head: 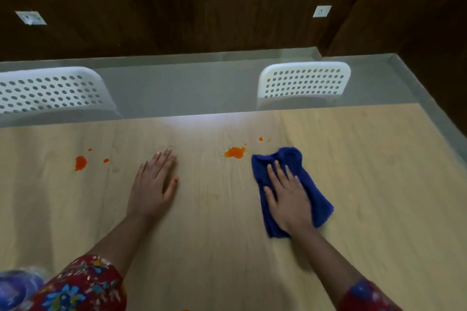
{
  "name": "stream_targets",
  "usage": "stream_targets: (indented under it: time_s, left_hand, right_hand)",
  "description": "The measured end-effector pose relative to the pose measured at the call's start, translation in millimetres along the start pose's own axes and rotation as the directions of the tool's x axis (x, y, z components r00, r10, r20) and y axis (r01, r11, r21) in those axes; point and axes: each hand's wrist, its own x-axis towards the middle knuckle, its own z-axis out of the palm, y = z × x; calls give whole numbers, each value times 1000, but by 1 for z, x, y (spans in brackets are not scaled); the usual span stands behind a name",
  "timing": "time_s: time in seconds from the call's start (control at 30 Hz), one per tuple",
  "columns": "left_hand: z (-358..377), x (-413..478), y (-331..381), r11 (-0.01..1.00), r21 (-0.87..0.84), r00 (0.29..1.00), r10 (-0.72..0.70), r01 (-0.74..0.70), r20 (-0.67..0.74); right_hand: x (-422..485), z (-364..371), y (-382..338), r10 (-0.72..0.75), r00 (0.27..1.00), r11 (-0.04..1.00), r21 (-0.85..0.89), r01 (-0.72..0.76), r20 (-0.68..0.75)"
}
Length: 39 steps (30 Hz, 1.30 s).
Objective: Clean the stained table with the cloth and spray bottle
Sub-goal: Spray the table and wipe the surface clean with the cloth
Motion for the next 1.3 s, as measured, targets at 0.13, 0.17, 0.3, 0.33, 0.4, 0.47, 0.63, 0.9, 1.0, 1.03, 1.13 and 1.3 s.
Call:
stream_targets:
  time_s: [0.13, 0.17, 0.3, 0.33, 0.4, 0.47, 0.63, 0.9, 1.0, 1.03, 1.13, 1.3]
  left_hand:
    - [2, 2, 1, 1000, -10, 1000, 5, -5, -29]
    - [2, 2, 1, 1000, -8, 1000, 10, -10, -29]
    - [4, 2, -2, 1000, -13, 1000, -1, 1, -31]
    - [3, 2, -2, 1000, -15, 999, -5, 5, -32]
    - [3, 1, -2, 1000, -22, 1000, -13, 12, -23]
    - [3, 1, -2, 999, -29, 1000, -20, 20, -22]
    - [2, 3, 0, 999, -18, 999, -29, 28, -35]
    - [4, 2, -2, 999, -31, 999, -28, 27, -33]
    - [3, 2, -1, 999, -33, 999, -19, 18, -36]
    - [3, 3, -1, 999, -31, 999, -15, 14, -35]
    - [5, 4, -2, 1000, -25, 999, 1, -2, -35]
    - [4, 2, -1, 1000, -30, 999, -4, 3, -37]
  right_hand:
    - [26, -21, 43, 254, 966, 962, -89, -257, -41]
    - [53, -22, 43, 305, 951, 947, -89, -308, -49]
    - [158, -17, -11, 267, 961, 963, -17, -269, -67]
    - [165, -13, -30, 193, 978, 980, -26, -196, -81]
    - [143, -1, -65, -34, 997, 999, -31, 32, -71]
    - [90, 7, -71, -222, 975, 975, -16, 222, -9]
    - [102, -9, 7, 41, 991, 999, -30, -45, -124]
    - [164, -2, -84, -102, 992, 995, 13, 103, -71]
    - [103, 5, -57, -100, 992, 995, -6, 100, -75]
    - [98, 4, -40, -32, 994, 999, -25, 30, -106]
    - [136, -9, -9, 163, 973, 985, -25, -169, -164]
    - [191, -20, -4, 222, 970, 975, 10, -222, -101]
